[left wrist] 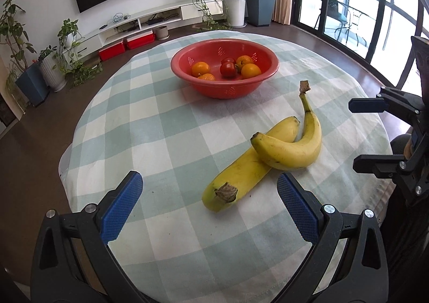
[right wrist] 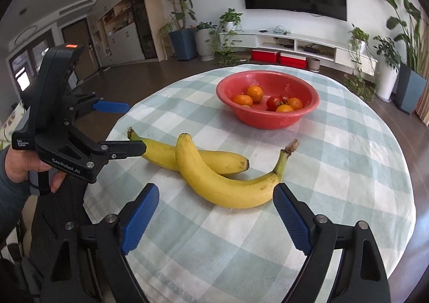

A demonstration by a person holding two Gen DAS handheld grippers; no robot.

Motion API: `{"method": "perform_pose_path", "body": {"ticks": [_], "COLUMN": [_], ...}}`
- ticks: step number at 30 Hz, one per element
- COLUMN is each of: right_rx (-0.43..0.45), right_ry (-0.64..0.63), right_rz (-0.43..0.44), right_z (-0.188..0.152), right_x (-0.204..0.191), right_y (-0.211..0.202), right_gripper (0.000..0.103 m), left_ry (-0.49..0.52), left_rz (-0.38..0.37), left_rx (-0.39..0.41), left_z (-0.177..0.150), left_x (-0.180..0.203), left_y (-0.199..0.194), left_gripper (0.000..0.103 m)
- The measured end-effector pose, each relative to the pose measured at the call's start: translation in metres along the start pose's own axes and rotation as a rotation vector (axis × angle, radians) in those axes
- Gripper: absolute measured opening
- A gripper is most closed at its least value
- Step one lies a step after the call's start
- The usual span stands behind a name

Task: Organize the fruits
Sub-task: 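Grasp one banana with the left tool while the right tool grasps the other banana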

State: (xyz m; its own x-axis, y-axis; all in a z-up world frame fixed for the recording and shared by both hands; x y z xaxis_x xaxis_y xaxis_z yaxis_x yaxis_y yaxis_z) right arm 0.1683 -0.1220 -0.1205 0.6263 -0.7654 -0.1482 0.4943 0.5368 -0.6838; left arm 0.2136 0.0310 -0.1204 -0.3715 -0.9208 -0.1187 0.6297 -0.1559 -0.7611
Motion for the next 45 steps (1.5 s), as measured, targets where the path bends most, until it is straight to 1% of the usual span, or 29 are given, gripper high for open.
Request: {"method": "perform_pose_path", "body": {"ticks": [1, 3, 5, 8, 14, 17, 19, 23, 27, 30, 31, 34, 35, 37, 39, 42, 44, 45], "right_rx": [-0.024, -0.088, -0.163, -0.256, -0.363, -0.424, -0.450, -0.507, -0.584, -0.642, -0.654, -0.668, -0.671, -0.673, -0.670, -0.663, -0.652, -0.645], "right_ry": [-0.019, -0.054, -0.110, -0.202, -0.320, -0.389, -0.414, -0.443, -0.492, -0.536, -0.544, -0.513, -0.500, -0.476, -0.486, -0.482, -0.466, -0.452], "right_rz": [0.012, 0.021, 0.031, 0.015, 0.037, 0.016, 0.016, 0.043, 0.061, 0.069, 0.074, 0.102, 0.118, 0.141, 0.147, 0.124, 0.112, 0.116], "right_z": [0.001, -0.001, -0.005, -0.013, -0.016, -0.020, -0.021, -0.022, -0.024, -0.029, -0.029, -0.026, -0.027, -0.028, -0.029, -0.030, -0.029, -0.029], "right_x": [0.000, 0.001, -0.001, -0.003, -0.008, -0.007, -0.005, -0.005, -0.004, -0.004, -0.005, -0.005, -0.006, -0.006, -0.006, -0.001, 0.002, 0.007], "right_y": [0.005, 0.019, 0.033, 0.050, 0.062, 0.070, 0.074, 0.081, 0.088, 0.098, 0.101, 0.105, 0.105, 0.103, 0.098, 0.091, 0.087, 0.081], "right_gripper": [0.089, 0.083, 0.075, 0.068, 0.067, 0.068, 0.068, 0.069, 0.069, 0.067, 0.067, 0.067, 0.064, 0.063, 0.062, 0.054, 0.044, 0.042], "left_ry": [-0.008, -0.018, -0.023, -0.034, -0.053, -0.056, -0.053, -0.046, -0.047, -0.052, -0.053, -0.052, -0.048, -0.033, -0.014, 0.015, 0.056, 0.083], "left_rz": [-0.005, -0.007, -0.006, -0.012, -0.027, -0.033, -0.038, -0.048, -0.049, -0.050, -0.049, -0.050, -0.051, -0.054, -0.053, -0.063, -0.055, -0.050], "left_rx": [0.000, 0.000, 0.001, 0.001, 0.007, 0.006, 0.007, 0.011, 0.012, 0.012, 0.012, 0.014, 0.014, 0.017, 0.022, 0.018, -0.001, -0.006], "left_z": [-0.002, -0.006, -0.011, -0.015, -0.018, -0.018, -0.019, -0.019, -0.019, -0.019, -0.020, -0.019, -0.019, -0.017, -0.013, -0.007, -0.004, -0.003], "left_x": [-0.002, -0.005, -0.007, -0.010, -0.012, -0.011, -0.009, -0.007, -0.007, -0.009, -0.009, -0.010, -0.009, -0.009, -0.007, -0.003, 0.001, 0.004], "left_y": [-0.002, -0.003, -0.006, -0.008, -0.011, -0.010, -0.011, -0.012, -0.012, -0.011, -0.011, -0.012, -0.012, -0.014, -0.015, -0.012, -0.005, -0.003], "left_gripper": [0.102, 0.102, 0.102, 0.102, 0.102, 0.102, 0.102, 0.102, 0.102, 0.102, 0.102, 0.102, 0.102, 0.102, 0.102, 0.102, 0.102, 0.102]}}
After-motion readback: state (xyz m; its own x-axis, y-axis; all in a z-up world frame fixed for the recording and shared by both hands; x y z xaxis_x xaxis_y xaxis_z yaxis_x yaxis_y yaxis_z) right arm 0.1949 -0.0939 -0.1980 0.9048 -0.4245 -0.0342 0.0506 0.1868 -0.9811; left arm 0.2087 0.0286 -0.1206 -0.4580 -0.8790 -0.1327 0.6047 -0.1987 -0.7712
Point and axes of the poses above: each gripper's, at about its wrist camera, not at the fingertips, and y roughly the way its jaws point, x to its right, z to its top, the point moved 10 cm from there along y, roughly the way its jaws point, and after that the axes turned 4 degrees about z, right-handed, at the moved point
